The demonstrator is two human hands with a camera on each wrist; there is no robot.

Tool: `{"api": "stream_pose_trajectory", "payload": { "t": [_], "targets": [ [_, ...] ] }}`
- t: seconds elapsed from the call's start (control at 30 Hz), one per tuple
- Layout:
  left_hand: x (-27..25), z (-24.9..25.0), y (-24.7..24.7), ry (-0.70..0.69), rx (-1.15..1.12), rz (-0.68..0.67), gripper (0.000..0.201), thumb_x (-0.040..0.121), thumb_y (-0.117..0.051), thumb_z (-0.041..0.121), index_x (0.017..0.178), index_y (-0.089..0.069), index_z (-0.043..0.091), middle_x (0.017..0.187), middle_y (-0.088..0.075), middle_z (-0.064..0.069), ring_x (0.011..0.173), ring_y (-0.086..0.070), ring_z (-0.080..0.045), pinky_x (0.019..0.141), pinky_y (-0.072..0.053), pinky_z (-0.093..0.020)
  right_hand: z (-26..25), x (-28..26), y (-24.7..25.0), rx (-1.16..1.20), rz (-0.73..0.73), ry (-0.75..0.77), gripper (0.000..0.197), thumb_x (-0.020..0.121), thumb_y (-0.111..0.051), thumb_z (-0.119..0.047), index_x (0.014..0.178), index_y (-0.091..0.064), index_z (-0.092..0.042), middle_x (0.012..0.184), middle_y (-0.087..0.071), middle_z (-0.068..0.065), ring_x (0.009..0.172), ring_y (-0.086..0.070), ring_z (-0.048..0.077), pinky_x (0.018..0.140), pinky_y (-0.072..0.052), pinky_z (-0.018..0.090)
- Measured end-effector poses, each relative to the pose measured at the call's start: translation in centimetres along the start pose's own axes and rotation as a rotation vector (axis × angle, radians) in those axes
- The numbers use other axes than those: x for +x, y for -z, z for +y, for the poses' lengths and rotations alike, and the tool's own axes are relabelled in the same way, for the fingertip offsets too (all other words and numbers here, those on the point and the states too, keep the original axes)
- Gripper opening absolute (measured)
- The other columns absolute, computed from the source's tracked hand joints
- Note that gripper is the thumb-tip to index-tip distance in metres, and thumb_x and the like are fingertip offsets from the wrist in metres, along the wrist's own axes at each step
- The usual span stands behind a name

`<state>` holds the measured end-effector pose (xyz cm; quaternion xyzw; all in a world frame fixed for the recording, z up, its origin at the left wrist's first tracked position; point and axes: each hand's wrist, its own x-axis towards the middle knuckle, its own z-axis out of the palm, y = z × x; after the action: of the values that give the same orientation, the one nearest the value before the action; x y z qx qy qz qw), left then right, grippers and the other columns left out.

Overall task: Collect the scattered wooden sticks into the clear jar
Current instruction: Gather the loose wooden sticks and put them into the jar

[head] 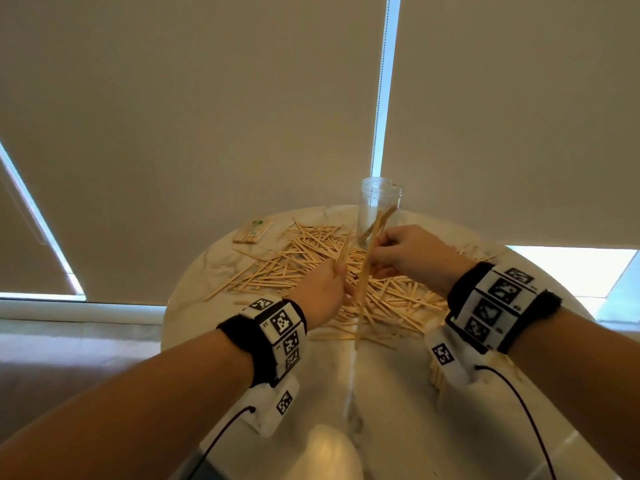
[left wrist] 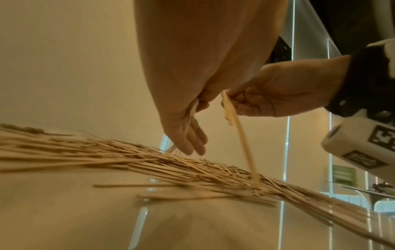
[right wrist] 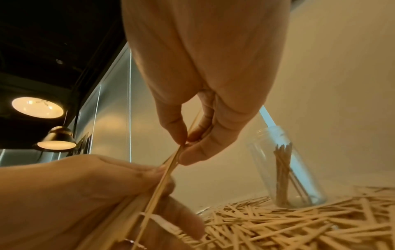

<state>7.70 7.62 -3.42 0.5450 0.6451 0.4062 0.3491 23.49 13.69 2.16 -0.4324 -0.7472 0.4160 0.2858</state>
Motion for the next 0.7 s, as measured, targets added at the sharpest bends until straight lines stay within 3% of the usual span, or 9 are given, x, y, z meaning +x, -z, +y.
{"api": "stream_pose_trajectory", "payload": {
  "t": [0.07, 0.17, 0.27, 0.37, 0.4, 0.47, 0.53, 0.63, 0.7],
  "targets": [
    [-0.4, 0.3, -0.8, -0.03, -0.174, -0.023, 0.028, 0.109, -0.031, 0.036, 0.111, -0.051, 0.017, 0.086, -0.071, -0.01, 0.073, -0.072, -0.025, 0.077, -0.061, -0.044, -0.3, 0.2, -0.8, 0.043, 0.022, 0.025, 0.009, 0.09, -0.07, -0.007, 0.094, -0.067, 0.0, 0.094, -0.075, 0.017, 0.084, -0.075, 0.024, 0.078, -0.063, 0.034],
    [-0.9, 0.8, -1.7, -0.053, -0.319, -0.003, 0.034, 0.109, -0.031, 0.042, 0.115, -0.052, 0.016, 0.07, -0.052, 0.0, 0.053, -0.049, -0.011, 0.056, -0.05, -0.033, -0.5, 0.6, -1.2, 0.018, 0.009, 0.041, 0.019, 0.085, -0.074, -0.011, 0.098, -0.066, 0.0, 0.094, -0.075, 0.015, 0.088, -0.074, 0.028, 0.081, -0.063, 0.039],
    [-0.6, 0.3, -1.5, -0.116, -0.181, 0.049, 0.035, 0.107, -0.031, 0.046, 0.105, -0.055, 0.021, 0.067, -0.047, 0.006, 0.052, -0.04, -0.009, 0.053, -0.038, -0.03, -1.2, 0.8, -1.2, 0.111, -0.017, 0.035, 0.044, 0.085, -0.074, -0.007, 0.123, -0.052, -0.007, 0.111, -0.069, 0.013, 0.093, -0.072, 0.029, 0.082, -0.062, 0.042],
    [-0.6, -0.3, -1.0, -0.14, -0.106, -0.036, 0.032, 0.107, -0.032, 0.046, 0.093, -0.051, 0.024, 0.066, -0.045, 0.008, 0.051, -0.037, -0.009, 0.05, -0.033, -0.028, -2.3, 1.2, -0.4, -0.016, 0.154, 0.129, 0.056, 0.097, -0.059, -0.018, 0.147, -0.034, -0.021, 0.133, -0.049, -0.002, 0.11, -0.06, 0.021, 0.092, -0.056, 0.039],
    [-0.7, -0.1, -1.0, -0.135, -0.12, -0.084, 0.031, 0.107, -0.034, 0.045, 0.094, -0.05, 0.022, 0.065, -0.044, 0.009, 0.051, -0.037, -0.008, 0.049, -0.033, -0.026, -2.6, 1.3, -0.3, -0.074, 0.168, 0.149, 0.046, 0.1, -0.053, -0.021, 0.145, -0.041, -0.018, 0.132, -0.052, -0.002, 0.113, -0.058, 0.021, 0.097, -0.052, 0.039],
    [-0.8, 0.4, -0.9, -0.107, -0.19, -0.165, 0.026, 0.108, -0.036, 0.038, 0.096, -0.048, 0.019, 0.063, -0.042, 0.01, 0.051, -0.036, -0.007, 0.05, -0.033, -0.025, -2.8, 1.3, -0.5, -0.166, 0.002, 0.129, 0.029, 0.103, -0.046, -0.024, 0.12, -0.065, -0.01, 0.116, -0.068, 0.005, 0.107, -0.063, 0.025, 0.101, -0.049, 0.043],
    [-0.5, 0.8, -0.5, -0.076, -0.239, -0.185, 0.02, 0.109, -0.036, 0.027, 0.095, -0.046, 0.017, 0.063, -0.041, 0.008, 0.051, -0.036, -0.008, 0.051, -0.033, -0.027, -2.8, 1.1, -1.5, -0.16, -0.16, 0.083, 0.034, 0.105, -0.043, -0.032, 0.106, -0.07, -0.011, 0.101, -0.073, 0.011, 0.098, -0.068, 0.028, 0.098, -0.052, 0.047],
    [0.3, 0.7, 1.1, -0.056, -0.145, -0.035, 0.028, 0.108, -0.035, 0.038, 0.099, -0.05, 0.016, 0.07, -0.047, 0.004, 0.056, -0.041, -0.01, 0.054, -0.039, -0.029, -2.1, 2.4, -2.8, -0.123, -0.051, 0.053, 0.044, 0.105, -0.036, -0.046, 0.122, -0.061, -0.014, 0.111, -0.068, 0.006, 0.105, -0.066, 0.026, 0.1, -0.05, 0.049],
    [1.1, 0.0, 2.4, -0.016, -0.117, 0.119, 0.037, 0.106, -0.034, 0.048, 0.107, -0.052, 0.016, 0.076, -0.049, 0.002, 0.061, -0.045, -0.013, 0.06, -0.042, -0.033, -1.4, 3.5, -3.4, -0.404, -0.022, 0.018, 0.046, 0.106, -0.034, -0.045, 0.122, -0.061, -0.011, 0.111, -0.064, 0.003, 0.11, -0.062, 0.026, 0.1, -0.05, 0.045]
  ]
}}
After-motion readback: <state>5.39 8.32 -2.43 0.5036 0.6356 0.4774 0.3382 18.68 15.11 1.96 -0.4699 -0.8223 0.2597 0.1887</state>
